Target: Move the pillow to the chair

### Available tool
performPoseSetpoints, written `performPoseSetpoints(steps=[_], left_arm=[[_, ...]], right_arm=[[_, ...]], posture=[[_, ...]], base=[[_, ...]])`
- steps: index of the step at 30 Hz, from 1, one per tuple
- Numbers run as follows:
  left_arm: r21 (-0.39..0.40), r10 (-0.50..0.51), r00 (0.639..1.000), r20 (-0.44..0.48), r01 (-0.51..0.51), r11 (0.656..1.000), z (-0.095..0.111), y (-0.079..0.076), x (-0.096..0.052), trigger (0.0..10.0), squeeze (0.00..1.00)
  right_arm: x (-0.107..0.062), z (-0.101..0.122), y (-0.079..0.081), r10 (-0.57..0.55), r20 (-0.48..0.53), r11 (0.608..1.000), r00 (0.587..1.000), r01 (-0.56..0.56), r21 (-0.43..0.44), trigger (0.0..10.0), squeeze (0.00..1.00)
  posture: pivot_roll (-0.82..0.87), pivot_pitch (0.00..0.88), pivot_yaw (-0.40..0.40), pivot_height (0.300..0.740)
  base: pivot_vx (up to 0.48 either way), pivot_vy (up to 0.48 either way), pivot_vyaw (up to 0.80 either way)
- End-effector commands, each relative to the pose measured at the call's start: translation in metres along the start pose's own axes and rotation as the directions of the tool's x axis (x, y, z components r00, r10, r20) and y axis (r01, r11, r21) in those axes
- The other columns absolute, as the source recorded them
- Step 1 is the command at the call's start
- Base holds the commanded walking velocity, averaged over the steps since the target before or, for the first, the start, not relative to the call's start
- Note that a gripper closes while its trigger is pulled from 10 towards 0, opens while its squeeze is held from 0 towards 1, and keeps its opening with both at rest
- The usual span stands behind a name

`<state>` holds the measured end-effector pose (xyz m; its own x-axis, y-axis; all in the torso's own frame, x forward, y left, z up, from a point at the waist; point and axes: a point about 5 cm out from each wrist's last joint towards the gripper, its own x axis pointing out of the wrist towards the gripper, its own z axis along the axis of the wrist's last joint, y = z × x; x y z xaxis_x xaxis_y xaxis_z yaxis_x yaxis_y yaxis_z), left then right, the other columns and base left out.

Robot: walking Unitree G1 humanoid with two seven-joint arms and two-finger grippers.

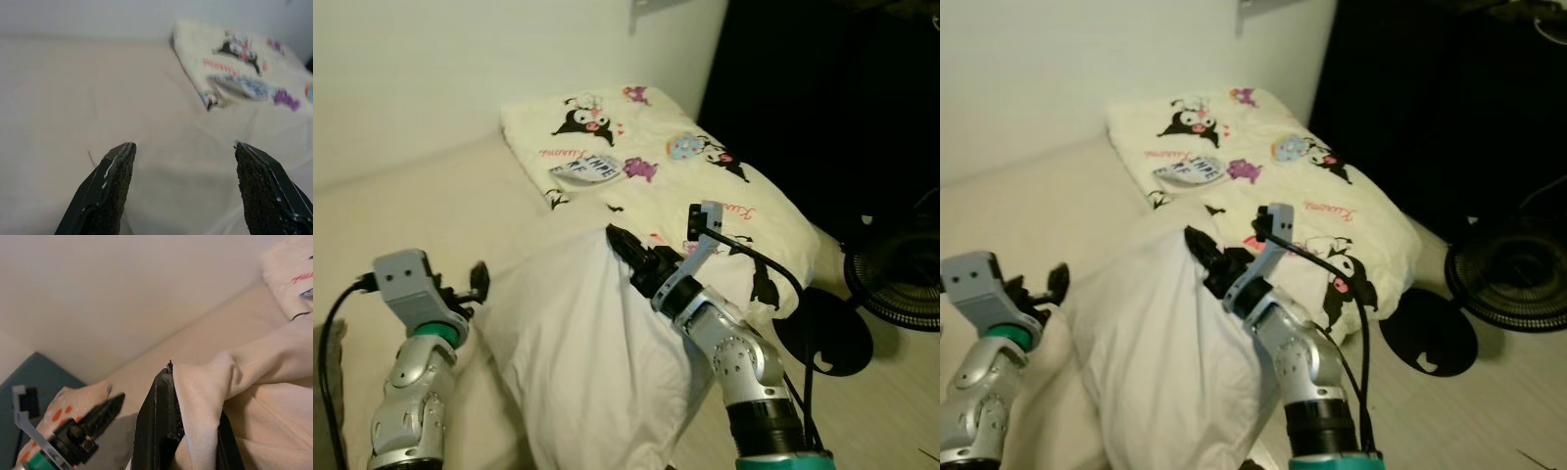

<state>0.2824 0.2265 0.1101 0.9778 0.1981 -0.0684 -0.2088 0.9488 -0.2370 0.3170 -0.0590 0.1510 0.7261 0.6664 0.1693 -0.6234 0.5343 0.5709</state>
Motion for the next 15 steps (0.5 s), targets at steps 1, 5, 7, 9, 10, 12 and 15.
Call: performPoseSetpoints(steps=[1, 5, 7, 9, 10, 12, 15], left_arm=[[0.009, -0.063, 0.998, 0.008, 0.063, 0.998, 0.000, -0.009, -0.001, 10.0, 0.00], [0.041, -0.112, 0.994, -0.009, 0.112, 0.993, -0.002, -0.017, 0.000, 10.0, 0.00], [0.070, -0.146, 0.989, -0.035, 0.148, 0.986, -0.008, -0.022, -0.001, 10.0, 0.00], [0.074, -0.144, 0.989, -0.037, 0.146, 0.986, -0.009, -0.022, -0.002, 10.0, 0.00], [0.042, -0.136, 0.990, -0.036, 0.138, 0.990, -0.011, -0.021, -0.003, 10.0, 0.00], [-0.008, -0.127, 0.992, -0.026, 0.127, 0.992, -0.013, -0.019, -0.003, 10.0, 0.20], [-0.060, -0.136, 0.991, 0.008, 0.136, 0.989, -0.010, -0.019, -0.004, 10.0, 1.00]], right_arm=[[0.005, 0.005, 0.006, 0.030, 0.036, 0.999, 0.999, -0.030, -0.012, 10.0, 0.00], [0.005, 0.005, 0.006, 0.025, 0.037, 1.000, 0.999, -0.025, -0.010, 10.0, 0.00], [0.005, 0.003, 0.006, 0.020, 0.044, 1.000, 0.999, -0.020, 0.001, 10.0, 0.00], [0.005, 0.003, 0.006, 0.019, 0.045, 1.000, 0.999, -0.019, 0.002, 10.0, 0.00], [0.006, 0.003, 0.007, 0.019, 0.047, 1.000, 0.999, -0.019, 0.002, 10.0, 0.00], [0.006, 0.004, 0.007, 0.018, 0.049, 1.000, 0.999, -0.018, 0.001, 10.0, 0.00], [0.007, 0.004, 0.007, 0.016, 0.054, 1.000, 0.998, -0.017, 0.001, 10.0, 0.00]], posture=[[0.07, 0.000, 0.044, 0.740], [0.07, 0.000, 0.044, 0.740], [0.07, 0.000, 0.051, 0.740], [0.07, 0.000, 0.051, 0.740], [0.07, 0.000, 0.056, 0.740], [0.07, 0.000, 0.056, 0.740], [0.07, 0.000, 0.056, 0.740]], base=[[0.000, 0.000, 0.00], [0.000, 0.000, 0.00], [0.000, 0.000, 0.00], [0.000, 0.000, 0.00], [0.000, 0.000, 0.00], [0.000, 0.000, 0.00], [0.000, 0.000, 0.00]])
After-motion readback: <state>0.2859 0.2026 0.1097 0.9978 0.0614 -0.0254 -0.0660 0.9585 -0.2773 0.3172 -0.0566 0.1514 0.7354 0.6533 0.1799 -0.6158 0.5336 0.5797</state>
